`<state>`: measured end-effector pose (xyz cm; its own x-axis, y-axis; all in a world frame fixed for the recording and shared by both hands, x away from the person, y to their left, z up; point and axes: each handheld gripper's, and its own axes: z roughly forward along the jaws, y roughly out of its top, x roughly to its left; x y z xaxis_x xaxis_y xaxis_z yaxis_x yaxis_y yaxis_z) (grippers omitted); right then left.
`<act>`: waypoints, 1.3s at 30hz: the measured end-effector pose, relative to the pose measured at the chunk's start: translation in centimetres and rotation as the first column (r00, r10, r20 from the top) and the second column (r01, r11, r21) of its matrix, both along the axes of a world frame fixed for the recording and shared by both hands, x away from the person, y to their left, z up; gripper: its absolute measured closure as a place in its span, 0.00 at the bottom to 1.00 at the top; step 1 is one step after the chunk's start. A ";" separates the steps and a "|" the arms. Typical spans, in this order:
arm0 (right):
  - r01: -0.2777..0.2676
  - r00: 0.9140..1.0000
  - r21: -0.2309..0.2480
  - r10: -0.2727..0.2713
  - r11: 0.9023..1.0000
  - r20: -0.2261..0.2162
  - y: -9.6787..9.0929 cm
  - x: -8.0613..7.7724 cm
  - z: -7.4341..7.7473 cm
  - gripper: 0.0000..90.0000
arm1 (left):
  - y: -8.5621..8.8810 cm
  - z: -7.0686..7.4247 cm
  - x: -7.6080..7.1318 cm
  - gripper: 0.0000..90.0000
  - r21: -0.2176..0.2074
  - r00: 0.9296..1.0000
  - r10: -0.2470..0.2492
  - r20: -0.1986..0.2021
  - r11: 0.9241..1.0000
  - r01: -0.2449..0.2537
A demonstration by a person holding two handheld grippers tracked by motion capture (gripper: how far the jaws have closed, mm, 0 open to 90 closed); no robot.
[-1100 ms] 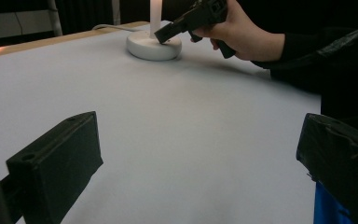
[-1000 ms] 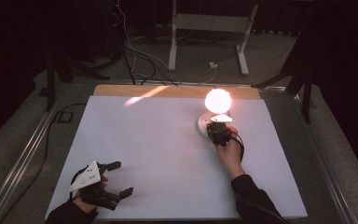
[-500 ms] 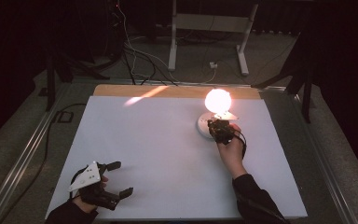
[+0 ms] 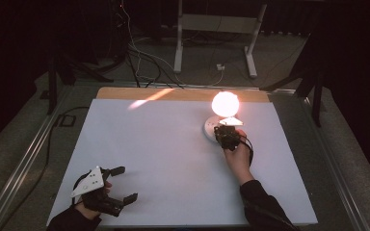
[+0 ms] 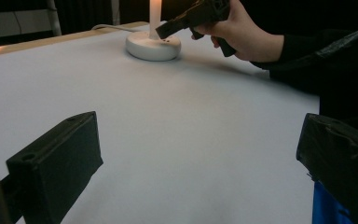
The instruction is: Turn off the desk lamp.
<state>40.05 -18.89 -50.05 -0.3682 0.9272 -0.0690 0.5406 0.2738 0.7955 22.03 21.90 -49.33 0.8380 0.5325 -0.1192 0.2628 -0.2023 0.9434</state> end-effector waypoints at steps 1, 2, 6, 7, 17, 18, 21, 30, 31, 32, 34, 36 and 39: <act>0.001 1.000 -0.001 -0.001 1.000 -0.001 0.0 0.0 -0.1 1.00 | 0.0 0.0 0.0 0.01 -0.001 1.000 -0.001 0.000 1.000 0.001; 0.000 1.000 -0.002 0.000 1.000 -0.004 0.0 0.0 -0.2 1.00 | 0.0 0.0 0.0 0.01 -0.002 1.000 0.000 -0.001 1.000 0.000; -0.008 1.000 -0.009 0.008 1.000 -0.010 0.2 0.1 -0.4 1.00 | -0.1 0.0 0.0 0.01 0.009 1.000 -0.001 -0.001 1.000 0.001; -0.010 1.000 -0.012 0.010 1.000 -0.010 0.3 0.0 -0.5 1.00 | -0.1 0.0 0.0 0.01 0.007 1.000 -0.002 -0.001 1.000 0.002; -0.016 1.000 -0.031 0.016 0.999 0.009 0.3 -0.1 -0.7 1.00 | -0.1 0.0 0.0 0.01 0.006 1.000 -0.001 -0.002 1.000 0.001; -0.013 1.000 -0.018 0.013 1.000 0.007 0.3 -0.1 -0.7 1.00 | -0.1 0.0 0.0 0.01 0.008 1.000 -0.001 -0.001 1.000 0.001; -0.008 1.000 -0.014 0.008 1.000 0.002 0.2 -0.1 -0.4 1.00 | 0.0 0.0 0.0 0.01 -0.001 1.000 0.001 -0.003 1.000 -0.001; -0.018 0.997 0.045 0.015 0.999 0.072 -0.1 -0.8 2.8 1.00 | -0.1 -0.1 0.0 0.01 0.006 1.000 0.001 -0.004 1.000 -0.001; -0.018 0.997 0.049 0.014 0.999 0.071 -0.1 -0.8 2.9 1.00 | -0.1 0.0 0.0 0.01 0.006 1.000 0.001 -0.004 1.000 -0.001; -0.016 0.997 0.050 0.013 0.999 0.073 -0.2 -0.8 2.9 1.00 | -0.1 0.0 0.0 0.01 0.003 1.000 0.001 -0.003 1.000 -0.001; -0.015 0.997 0.052 0.011 0.999 0.074 -0.2 -0.8 3.0 1.00 | 0.0 0.0 0.1 0.01 0.002 1.000 0.002 -0.005 1.000 -0.002; -0.014 0.997 0.051 0.011 0.999 0.072 -0.2 -0.7 2.9 1.00 | 0.0 0.0 0.0 0.01 0.003 1.000 0.002 -0.006 1.000 -0.002; -0.016 0.998 0.046 0.012 0.999 0.067 -0.2 -0.6 2.6 1.00 | 0.0 0.0 0.1 0.01 0.001 1.000 0.001 -0.005 1.000 -0.001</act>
<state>39.40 -19.07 -47.44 -0.3772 0.9248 -0.0507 0.4825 0.2429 0.8415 22.09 21.85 -49.36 0.8371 0.5331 -0.1228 0.2677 -0.2034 0.9418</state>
